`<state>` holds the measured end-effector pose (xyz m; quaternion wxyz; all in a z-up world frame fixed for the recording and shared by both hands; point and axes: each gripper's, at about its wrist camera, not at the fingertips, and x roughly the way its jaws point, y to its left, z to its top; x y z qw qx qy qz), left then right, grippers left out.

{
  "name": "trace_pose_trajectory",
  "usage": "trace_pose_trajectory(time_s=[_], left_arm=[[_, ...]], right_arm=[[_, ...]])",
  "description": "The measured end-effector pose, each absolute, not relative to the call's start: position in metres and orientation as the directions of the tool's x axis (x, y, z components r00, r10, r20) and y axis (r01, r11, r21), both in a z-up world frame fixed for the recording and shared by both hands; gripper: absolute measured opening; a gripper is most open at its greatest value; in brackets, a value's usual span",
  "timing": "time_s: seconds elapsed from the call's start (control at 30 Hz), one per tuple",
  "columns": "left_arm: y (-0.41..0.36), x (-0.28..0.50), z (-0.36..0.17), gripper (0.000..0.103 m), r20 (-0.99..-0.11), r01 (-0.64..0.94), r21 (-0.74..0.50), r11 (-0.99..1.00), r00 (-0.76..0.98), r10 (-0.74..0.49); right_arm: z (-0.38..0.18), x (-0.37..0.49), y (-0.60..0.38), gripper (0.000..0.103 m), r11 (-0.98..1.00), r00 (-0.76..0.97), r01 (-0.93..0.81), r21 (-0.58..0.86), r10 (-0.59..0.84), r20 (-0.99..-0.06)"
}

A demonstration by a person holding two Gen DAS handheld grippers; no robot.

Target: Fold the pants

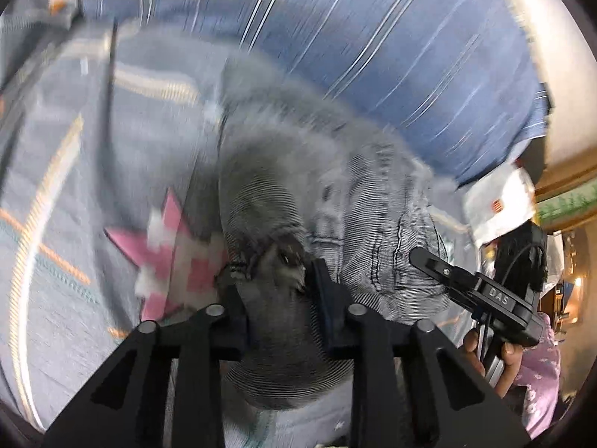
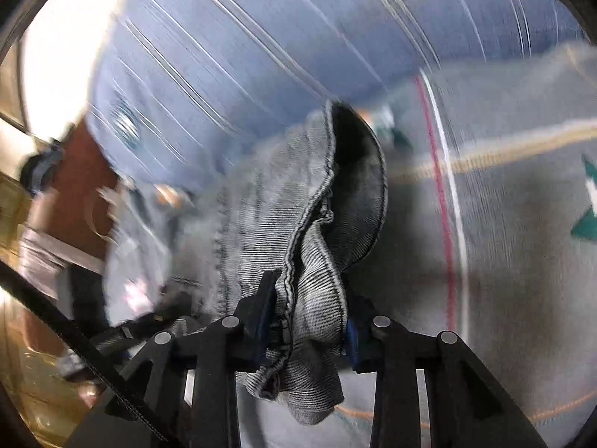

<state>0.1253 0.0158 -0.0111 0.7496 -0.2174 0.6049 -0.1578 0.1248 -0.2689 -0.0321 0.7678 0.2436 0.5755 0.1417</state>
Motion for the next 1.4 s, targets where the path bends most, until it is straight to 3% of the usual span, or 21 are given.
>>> trace_pose_trajectory(time_s=[0.07,0.17,0.2,0.23,0.43,0.57,0.7,0.8,0.9,0.93,1.0,1.03,1.23,1.27,1.33,1.4], left_arm=[[0.024,0.13,-0.025,0.044,-0.834,-0.06,-0.529,0.846,0.219,-0.506],[0.039,0.14,-0.029,0.048,-0.785,-0.087,-0.605,0.791,0.23,-0.575],[0.042,0.143,-0.029,0.051,-0.773,-0.09,-0.621,0.779,0.236,-0.589],[0.044,0.147,-0.031,0.054,-0.761,-0.093,-0.636,0.766,0.24,-0.603],[0.059,0.156,-0.034,0.054,-0.738,-0.108,-0.671,0.734,0.189,-0.647],[0.057,0.163,-0.025,0.063,-0.778,0.002,-0.624,0.781,0.088,-0.622],[0.07,0.171,-0.017,0.063,-0.796,-0.003,-0.597,0.802,0.122,-0.593],[0.075,0.187,-0.008,0.073,-0.822,0.008,-0.551,0.835,0.166,-0.544],[0.078,0.201,-0.015,0.074,-0.818,0.006,-0.549,0.836,0.203,-0.539],[0.077,0.204,-0.023,0.073,-0.809,0.002,-0.567,0.824,0.19,-0.557],[0.073,0.205,-0.038,0.054,-0.772,-0.028,-0.623,0.781,0.178,-0.61],[0.071,0.205,-0.042,0.041,-0.757,-0.042,-0.644,0.764,0.178,-0.629],[0.074,0.195,-0.046,0.042,-0.74,-0.08,-0.662,0.745,0.226,-0.633],[0.07,0.194,-0.046,0.037,-0.746,-0.081,-0.655,0.751,0.224,-0.627],[0.067,0.189,-0.038,0.023,-0.743,-0.067,-0.655,0.753,0.235,-0.626],[0.066,0.179,-0.018,0.018,-0.74,-0.047,-0.654,0.755,0.25,-0.625]], right_arm=[[-0.048,0.128,-0.277,0.053,0.826,0.261,0.135,0.547,0.503,-0.824],[-0.034,0.127,-0.289,0.062,0.792,0.348,0.15,0.592,0.518,-0.781],[-0.026,0.127,-0.292,0.072,0.792,0.396,0.14,0.595,0.506,-0.767],[-0.021,0.127,-0.293,0.074,0.793,0.422,0.135,0.594,0.497,-0.758],[-0.029,0.142,-0.286,0.071,0.804,0.433,0.121,0.583,0.485,-0.759],[-0.041,0.147,-0.286,0.071,0.809,0.413,0.141,0.57,0.475,-0.777],[-0.045,0.15,-0.29,0.073,0.789,0.411,0.152,0.595,0.497,-0.764],[-0.048,0.152,-0.293,0.073,0.781,0.4,0.161,0.604,0.507,-0.763],[-0.052,0.155,-0.294,0.073,0.764,0.389,0.161,0.625,0.533,-0.751],[-0.055,0.157,-0.293,0.07,0.76,0.382,0.159,0.63,0.541,-0.749],[-0.057,0.161,-0.29,0.062,0.759,0.389,0.158,0.631,0.54,-0.747],[-0.056,0.163,-0.287,0.053,0.77,0.391,0.144,0.622,0.533,-0.75],[-0.056,0.166,-0.276,0.05,0.795,0.394,0.125,0.593,0.509,-0.765],[-0.057,0.165,-0.277,0.05,0.792,0.395,0.125,0.597,0.512,-0.763],[-0.052,0.163,-0.275,0.031,0.79,0.403,0.102,0.605,0.523,-0.751],[-0.038,0.159,-0.269,0.025,0.795,0.432,0.055,0.605,0.527,-0.732]])
